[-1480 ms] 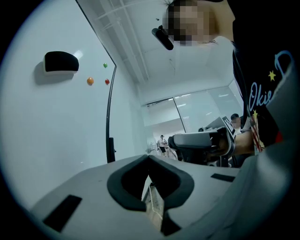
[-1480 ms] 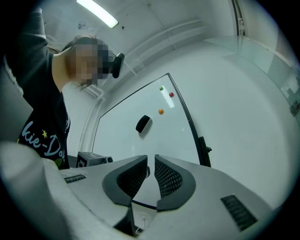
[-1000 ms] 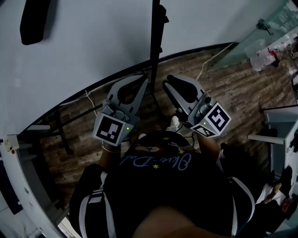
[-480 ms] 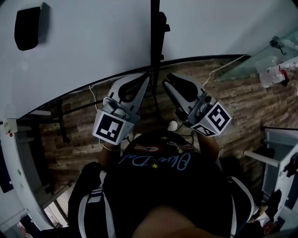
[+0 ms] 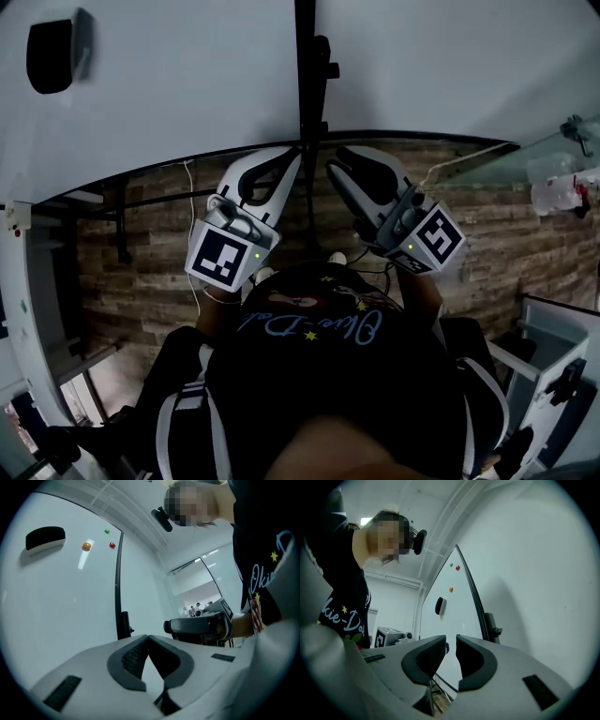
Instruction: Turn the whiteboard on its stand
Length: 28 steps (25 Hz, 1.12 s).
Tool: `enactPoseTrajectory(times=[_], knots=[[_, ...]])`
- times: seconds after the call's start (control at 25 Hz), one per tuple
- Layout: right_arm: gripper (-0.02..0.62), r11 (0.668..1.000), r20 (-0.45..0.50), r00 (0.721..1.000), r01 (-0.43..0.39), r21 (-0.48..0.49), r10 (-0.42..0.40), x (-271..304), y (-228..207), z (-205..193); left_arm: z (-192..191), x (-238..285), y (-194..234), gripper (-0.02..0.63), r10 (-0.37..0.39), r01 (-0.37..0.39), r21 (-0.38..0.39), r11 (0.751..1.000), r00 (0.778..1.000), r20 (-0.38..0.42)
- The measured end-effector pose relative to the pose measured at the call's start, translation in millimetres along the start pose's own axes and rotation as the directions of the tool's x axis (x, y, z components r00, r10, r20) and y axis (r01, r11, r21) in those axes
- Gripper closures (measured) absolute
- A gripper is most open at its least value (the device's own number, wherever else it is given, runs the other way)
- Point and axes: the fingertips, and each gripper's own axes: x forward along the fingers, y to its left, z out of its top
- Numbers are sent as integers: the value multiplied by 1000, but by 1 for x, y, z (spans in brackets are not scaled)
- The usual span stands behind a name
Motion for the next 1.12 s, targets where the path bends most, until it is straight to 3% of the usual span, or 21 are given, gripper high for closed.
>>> enactPoseTrajectory(times=[0.68, 1.12], knots=[[521, 976, -45, 975, -214, 46, 216, -14, -21, 0, -3, 17, -19, 620, 197, -196, 20, 980, 979, -54], [502, 968, -17, 969, -247, 47, 248, -2, -36, -1, -6, 29, -9, 620, 208, -206, 37, 978, 976, -61]])
